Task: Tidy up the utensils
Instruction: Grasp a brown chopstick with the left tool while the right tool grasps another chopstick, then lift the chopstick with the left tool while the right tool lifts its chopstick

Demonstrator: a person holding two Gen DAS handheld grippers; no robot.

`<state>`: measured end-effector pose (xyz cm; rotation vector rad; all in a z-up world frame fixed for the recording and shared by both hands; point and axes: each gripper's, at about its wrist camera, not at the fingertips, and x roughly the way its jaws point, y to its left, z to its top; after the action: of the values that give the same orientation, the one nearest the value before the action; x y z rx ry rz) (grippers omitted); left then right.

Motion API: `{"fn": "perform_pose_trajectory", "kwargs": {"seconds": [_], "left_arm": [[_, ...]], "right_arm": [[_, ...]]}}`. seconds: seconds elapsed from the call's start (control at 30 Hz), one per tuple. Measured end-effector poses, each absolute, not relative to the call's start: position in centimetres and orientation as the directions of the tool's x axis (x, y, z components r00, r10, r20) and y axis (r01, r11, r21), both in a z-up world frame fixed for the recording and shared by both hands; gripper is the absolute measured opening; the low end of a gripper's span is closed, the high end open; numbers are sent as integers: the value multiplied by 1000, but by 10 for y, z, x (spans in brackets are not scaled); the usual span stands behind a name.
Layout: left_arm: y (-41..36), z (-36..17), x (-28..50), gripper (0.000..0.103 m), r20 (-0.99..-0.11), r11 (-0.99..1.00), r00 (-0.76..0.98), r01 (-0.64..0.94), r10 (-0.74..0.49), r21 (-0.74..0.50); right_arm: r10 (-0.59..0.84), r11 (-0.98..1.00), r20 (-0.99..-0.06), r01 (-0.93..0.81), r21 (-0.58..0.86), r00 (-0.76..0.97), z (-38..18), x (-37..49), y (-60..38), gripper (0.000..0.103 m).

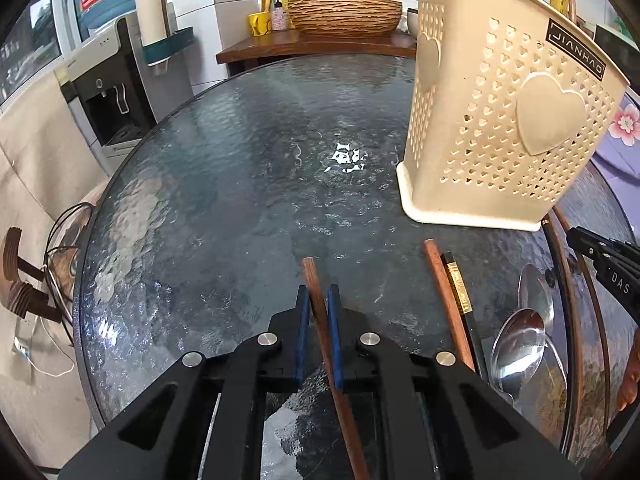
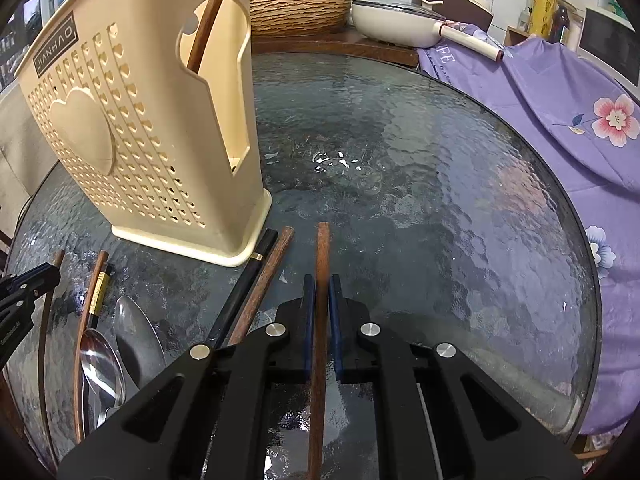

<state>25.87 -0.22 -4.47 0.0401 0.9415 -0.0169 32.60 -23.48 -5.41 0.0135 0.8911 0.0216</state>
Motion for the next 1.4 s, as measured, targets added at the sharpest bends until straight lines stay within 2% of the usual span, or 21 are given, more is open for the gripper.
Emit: {"fn": "perform_pose_trajectory", "kwargs": {"seconds": [0.3,0.67,0.83,1.4], "left_arm": [[2,-42,264,8,-799,997,597,59,-72,-46],[10,13,241,7,-666,985,726,120,-172,-123],[11,37,228,7,-612,974,758,161,-226,-160],[4,80,199,7,-494,967,832,210,-253,-141]], "right_arm": [[72,997,-742,-24,75,667,-48,317,-246,8],[209,976,-593,-126,180,778,8,278,-260,8],[240,969,-524,-170,180,817,38,255,-264,8],[293,954,-389,-242,176,874,86,200,-268,8]]}}
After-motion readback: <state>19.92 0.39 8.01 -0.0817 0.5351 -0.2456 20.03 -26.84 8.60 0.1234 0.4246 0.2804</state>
